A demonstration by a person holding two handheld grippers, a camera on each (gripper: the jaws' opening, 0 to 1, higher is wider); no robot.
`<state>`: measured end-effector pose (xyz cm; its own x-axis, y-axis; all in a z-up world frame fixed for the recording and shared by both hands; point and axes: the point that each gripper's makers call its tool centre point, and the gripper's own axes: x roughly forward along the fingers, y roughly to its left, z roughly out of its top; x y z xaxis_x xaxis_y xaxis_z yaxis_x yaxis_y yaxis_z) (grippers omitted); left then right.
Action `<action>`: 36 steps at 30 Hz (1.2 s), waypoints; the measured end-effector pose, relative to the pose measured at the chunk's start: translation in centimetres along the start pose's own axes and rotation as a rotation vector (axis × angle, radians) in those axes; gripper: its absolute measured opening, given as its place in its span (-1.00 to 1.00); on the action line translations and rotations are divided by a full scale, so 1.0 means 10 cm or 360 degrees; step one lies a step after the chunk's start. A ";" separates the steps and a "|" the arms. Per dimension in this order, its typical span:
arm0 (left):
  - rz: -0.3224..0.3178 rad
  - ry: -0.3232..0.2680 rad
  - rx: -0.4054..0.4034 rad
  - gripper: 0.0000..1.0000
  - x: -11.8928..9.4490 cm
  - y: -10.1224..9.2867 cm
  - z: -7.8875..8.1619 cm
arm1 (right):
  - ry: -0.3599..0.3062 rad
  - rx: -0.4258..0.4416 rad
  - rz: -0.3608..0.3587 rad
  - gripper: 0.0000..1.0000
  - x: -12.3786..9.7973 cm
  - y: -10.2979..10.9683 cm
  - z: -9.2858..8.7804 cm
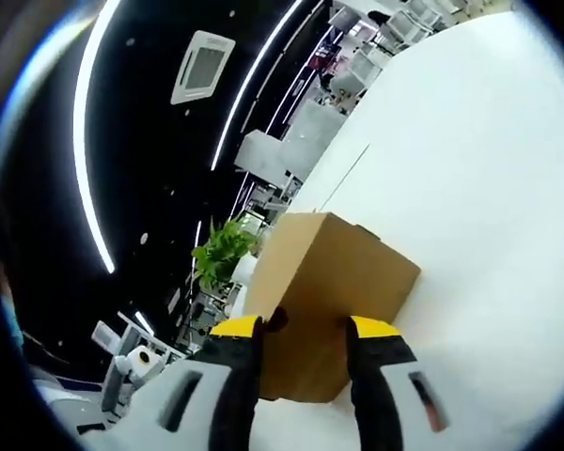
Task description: Operate the shoe box by opening the lid, removing the specified soft item, and placing it in the target area until the item is outside and the box remains undamaged.
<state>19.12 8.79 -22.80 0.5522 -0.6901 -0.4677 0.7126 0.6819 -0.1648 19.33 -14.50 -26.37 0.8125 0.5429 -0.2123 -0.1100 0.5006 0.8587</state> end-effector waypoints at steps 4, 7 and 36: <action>0.0009 0.0008 -0.0009 0.76 -0.01 0.04 -0.04 | -0.0003 0.0037 -0.0018 -0.29 -0.02 -0.03 -0.02; 0.0011 0.0010 -0.0014 0.76 -0.02 0.05 -0.05 | -0.0030 0.0108 -0.0026 -0.31 -0.02 -0.04 -0.02; -0.0360 0.0013 -0.0265 0.65 -0.06 0.64 0.59 | 0.0022 0.0107 -0.0028 -0.34 -0.02 -0.01 -0.05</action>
<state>25.90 12.12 -18.40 0.3835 -0.8277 -0.4097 0.7361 0.5419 -0.4056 18.91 -14.35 -26.67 0.8061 0.5437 -0.2337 -0.0567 0.4640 0.8840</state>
